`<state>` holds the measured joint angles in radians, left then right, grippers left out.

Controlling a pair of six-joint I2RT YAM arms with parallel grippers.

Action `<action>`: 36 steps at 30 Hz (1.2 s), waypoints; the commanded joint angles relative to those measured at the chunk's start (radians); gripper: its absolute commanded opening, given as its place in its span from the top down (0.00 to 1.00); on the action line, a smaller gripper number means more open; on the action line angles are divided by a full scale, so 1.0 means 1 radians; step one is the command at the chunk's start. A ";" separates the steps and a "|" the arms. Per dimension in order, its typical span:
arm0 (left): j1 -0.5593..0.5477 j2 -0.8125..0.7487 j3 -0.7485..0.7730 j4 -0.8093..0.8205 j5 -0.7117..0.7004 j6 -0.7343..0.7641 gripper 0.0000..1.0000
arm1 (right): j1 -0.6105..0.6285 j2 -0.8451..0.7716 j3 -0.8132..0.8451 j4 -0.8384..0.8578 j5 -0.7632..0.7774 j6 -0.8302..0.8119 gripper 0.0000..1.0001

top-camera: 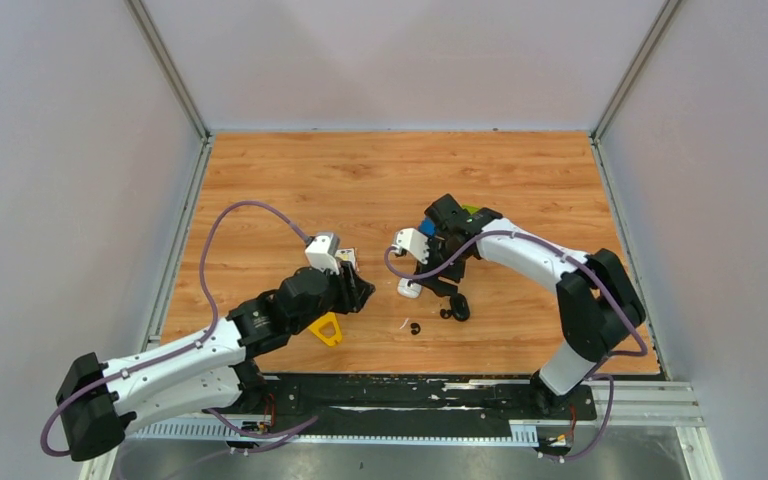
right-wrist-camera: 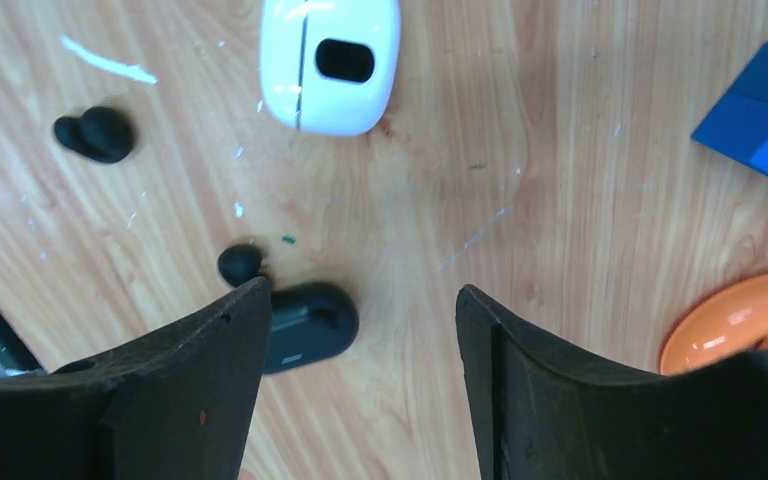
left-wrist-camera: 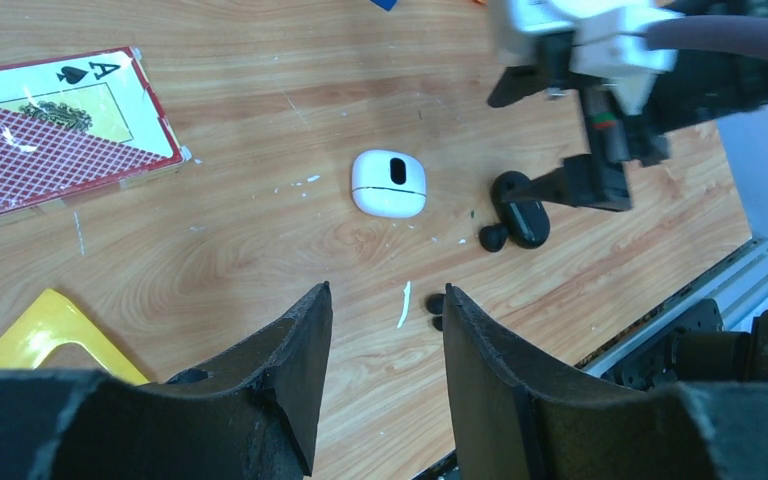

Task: Insert the wireless bluetooth earbuds into the charging case
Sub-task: Pick up the charging case at the center of the board.

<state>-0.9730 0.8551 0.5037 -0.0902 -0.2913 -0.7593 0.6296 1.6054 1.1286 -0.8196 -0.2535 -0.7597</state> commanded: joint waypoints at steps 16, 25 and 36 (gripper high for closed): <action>0.000 -0.113 -0.030 -0.050 -0.062 -0.008 0.48 | -0.080 0.032 -0.091 0.034 0.088 -0.021 0.34; 0.000 -0.084 -0.049 0.006 -0.035 -0.005 0.48 | -0.130 -0.094 -0.188 0.002 0.088 -0.013 0.34; 0.000 -0.036 -0.054 0.086 0.029 0.027 0.48 | -0.297 -0.374 -0.206 -0.262 -0.237 -0.676 0.32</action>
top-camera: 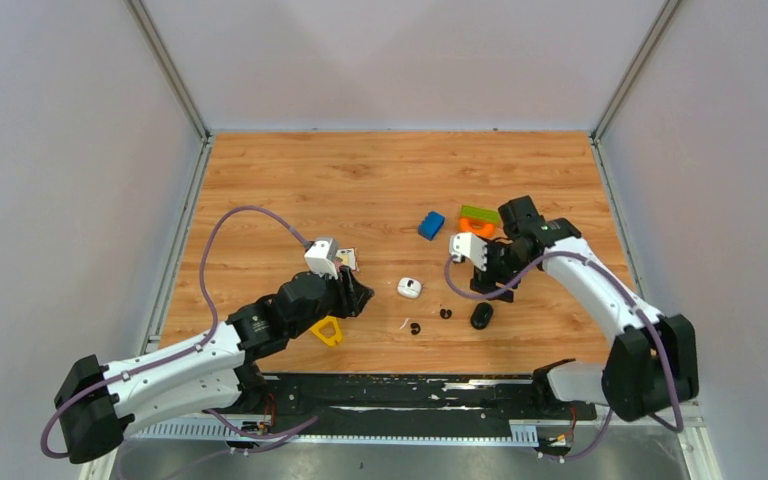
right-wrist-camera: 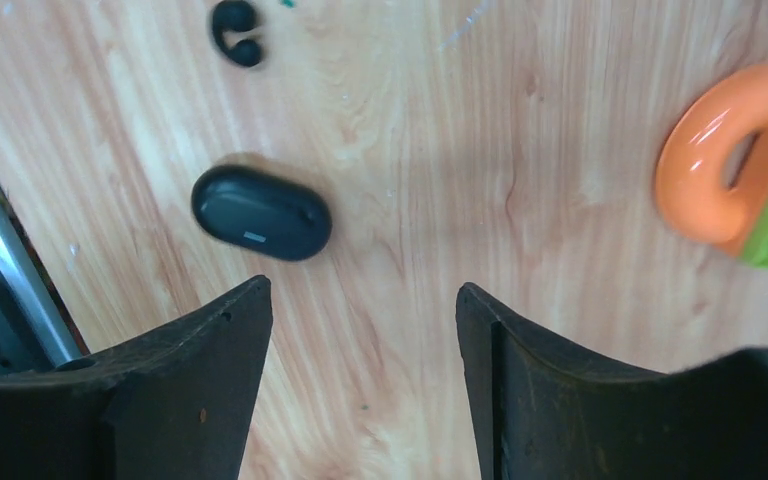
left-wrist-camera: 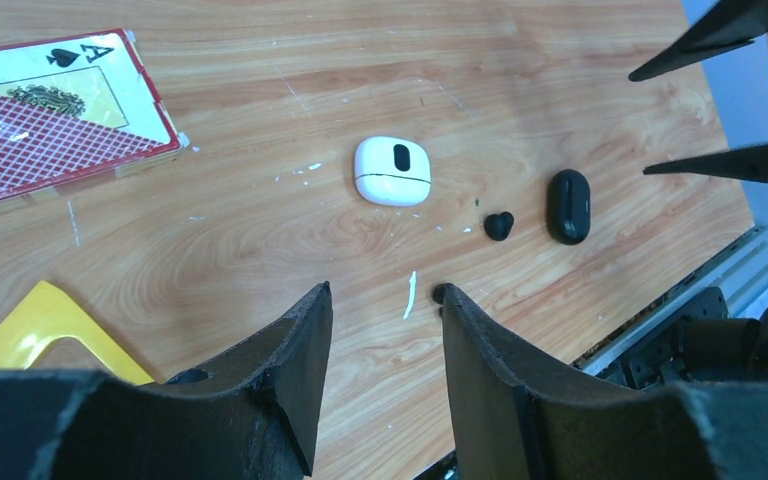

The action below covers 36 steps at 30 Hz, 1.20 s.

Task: Insert the wireless bluetooth earbuds into the charging case
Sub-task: Pick up the charging case at the center of the board.

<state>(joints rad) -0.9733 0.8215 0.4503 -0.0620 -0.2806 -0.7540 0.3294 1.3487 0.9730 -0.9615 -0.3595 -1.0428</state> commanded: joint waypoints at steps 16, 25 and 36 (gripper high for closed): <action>0.001 -0.045 0.005 0.018 -0.009 0.023 0.49 | 0.095 -0.047 -0.219 0.033 0.015 -0.714 0.42; 0.001 -0.049 0.001 0.014 -0.001 0.024 0.49 | 0.170 0.033 -0.230 0.099 0.073 -0.692 0.41; 0.002 -0.050 -0.014 0.033 0.013 0.025 0.49 | 0.180 0.006 -0.264 0.081 0.131 -0.638 0.52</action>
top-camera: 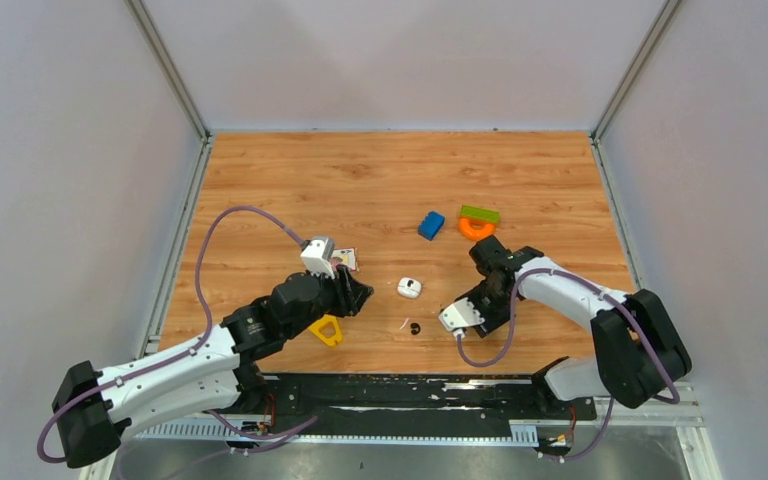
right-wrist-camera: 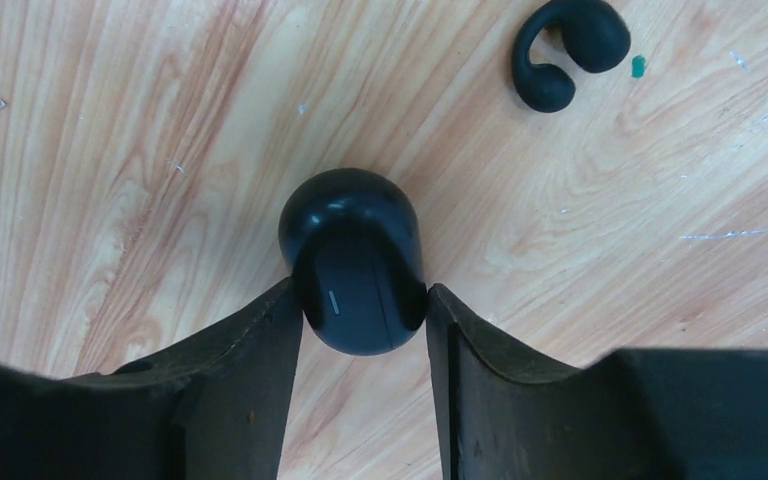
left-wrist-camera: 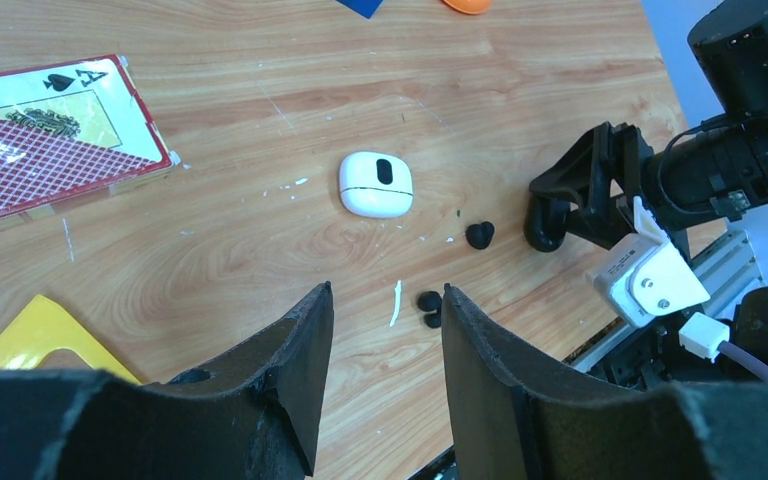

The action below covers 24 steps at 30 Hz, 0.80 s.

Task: Insert the wireless bluetooth earbuds into the charging case
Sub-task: Pick up the charging case at the center of the board.

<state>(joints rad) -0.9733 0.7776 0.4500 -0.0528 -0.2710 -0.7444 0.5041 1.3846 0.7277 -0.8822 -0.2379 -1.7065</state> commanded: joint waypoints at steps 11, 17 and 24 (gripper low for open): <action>-0.010 0.092 -0.066 0.240 0.084 -0.001 0.49 | 0.006 -0.182 0.080 -0.021 -0.115 0.392 0.69; -0.045 0.274 -0.061 0.546 0.214 -0.007 0.48 | -0.021 -0.220 0.281 -0.151 -0.225 0.595 0.70; -0.073 0.442 0.086 0.706 0.254 -0.012 0.47 | -0.032 -0.183 0.442 -0.198 -0.312 0.610 0.69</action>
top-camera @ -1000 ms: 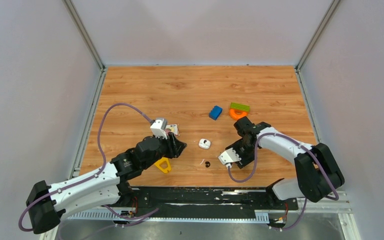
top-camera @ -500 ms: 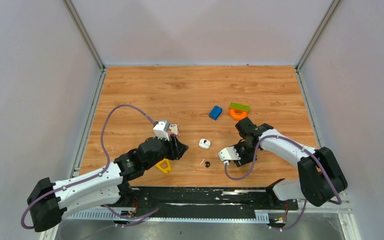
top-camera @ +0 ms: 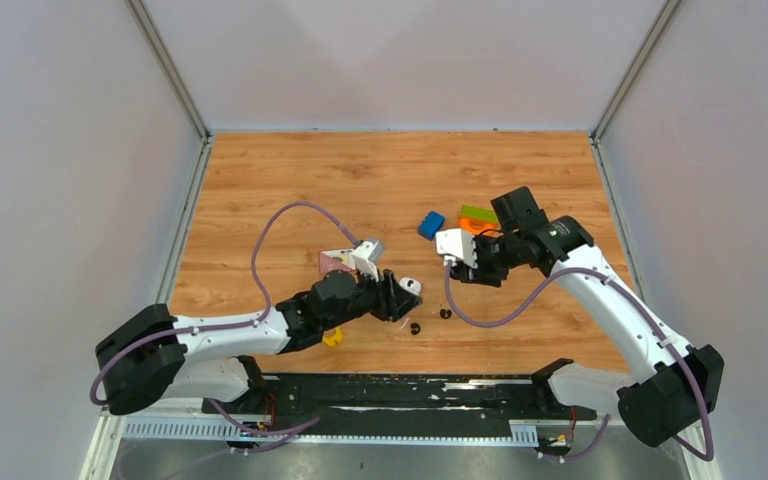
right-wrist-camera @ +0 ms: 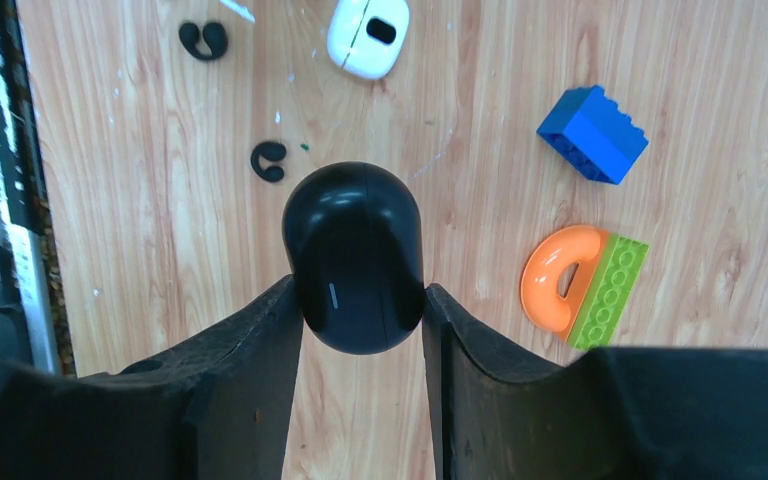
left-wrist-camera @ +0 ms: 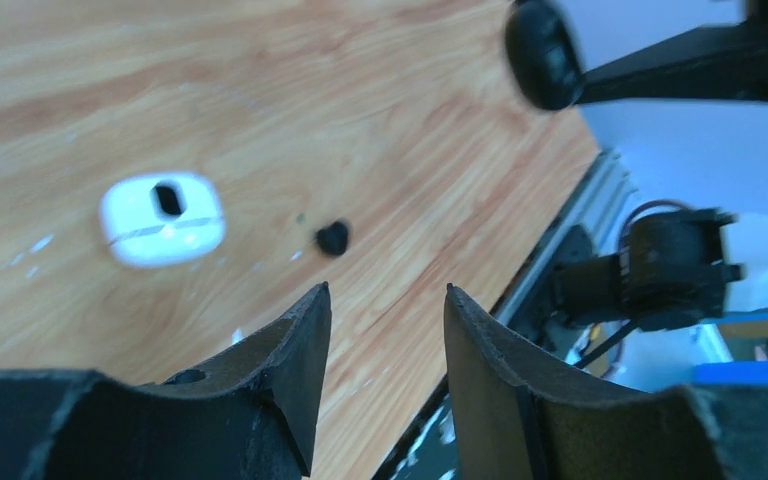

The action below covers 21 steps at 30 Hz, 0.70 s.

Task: Insert the wireless bluetooth earbuds into the charging case
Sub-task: Pick up the charging case at the center of the board.

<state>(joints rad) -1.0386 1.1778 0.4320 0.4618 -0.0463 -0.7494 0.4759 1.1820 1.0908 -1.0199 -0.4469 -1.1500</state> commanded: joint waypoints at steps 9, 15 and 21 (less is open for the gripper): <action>-0.007 0.211 0.237 0.320 0.077 -0.122 0.44 | 0.016 0.022 0.108 -0.058 -0.075 0.036 0.69; -0.007 0.264 0.292 0.269 0.071 -0.168 0.46 | 0.016 0.013 0.125 -0.057 -0.075 0.045 0.69; -0.007 0.287 0.300 0.269 0.081 -0.213 0.52 | 0.017 0.011 0.139 -0.059 -0.085 0.043 0.69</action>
<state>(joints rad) -1.0409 1.4506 0.6952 0.7029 0.0185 -0.9146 0.4881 1.2083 1.1782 -1.0813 -0.4995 -1.1152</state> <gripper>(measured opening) 0.499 0.447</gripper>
